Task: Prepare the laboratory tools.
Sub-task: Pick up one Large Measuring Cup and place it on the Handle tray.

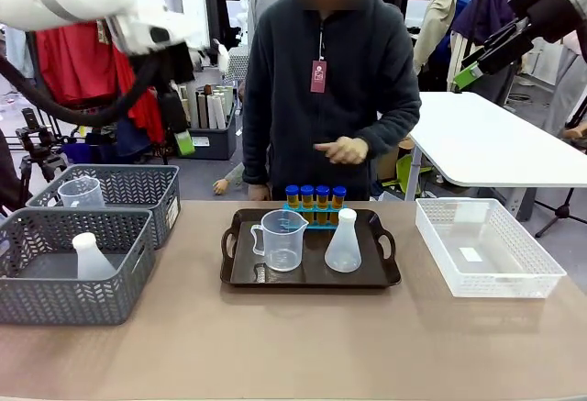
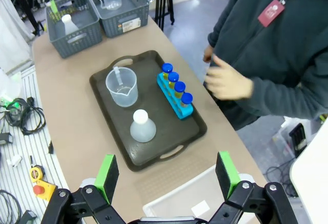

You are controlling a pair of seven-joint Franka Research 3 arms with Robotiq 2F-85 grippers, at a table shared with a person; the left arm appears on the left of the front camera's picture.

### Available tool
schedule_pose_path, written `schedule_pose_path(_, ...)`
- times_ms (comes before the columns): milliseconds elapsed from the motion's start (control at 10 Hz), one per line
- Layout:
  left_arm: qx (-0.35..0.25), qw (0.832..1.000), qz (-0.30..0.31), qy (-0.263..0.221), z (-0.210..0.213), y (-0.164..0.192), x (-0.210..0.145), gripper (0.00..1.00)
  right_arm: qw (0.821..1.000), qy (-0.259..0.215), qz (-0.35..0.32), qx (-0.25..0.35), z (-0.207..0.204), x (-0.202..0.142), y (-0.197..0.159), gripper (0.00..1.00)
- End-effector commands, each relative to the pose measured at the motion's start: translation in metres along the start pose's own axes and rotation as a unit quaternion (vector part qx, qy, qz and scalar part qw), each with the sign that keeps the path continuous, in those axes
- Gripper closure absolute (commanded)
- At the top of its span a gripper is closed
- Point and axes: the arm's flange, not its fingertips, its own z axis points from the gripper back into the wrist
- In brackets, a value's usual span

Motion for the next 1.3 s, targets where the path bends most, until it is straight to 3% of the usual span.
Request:
schedule_pose_path(0, -0.021, 0.997, 0.007, -0.076, 0.020, 0.015, -0.011, 0.00, 1.000, -0.004, 0.003, 0.002, 0.001, 0.001, 0.000, 0.00)
schedule_pose_path(400, -0.022, 0.984, 0.023, -0.173, 0.070, 0.058, -0.041, 0.00, 1.000, -0.004, 0.003, 0.002, 0.001, 0.001, 0.000, 0.00)
schedule_pose_path(800, 0.018, 0.976, -0.018, -0.216, 0.101, 0.075, -0.044, 0.00, 1.000, -0.004, 0.003, 0.002, 0.001, 0.001, 0.000, 0.00)
schedule_pose_path(1200, 0.031, 0.970, -0.028, -0.239, 0.110, 0.070, -0.044, 0.00, 1.000, -0.004, 0.003, 0.002, 0.001, 0.001, 0.000, 0.00)
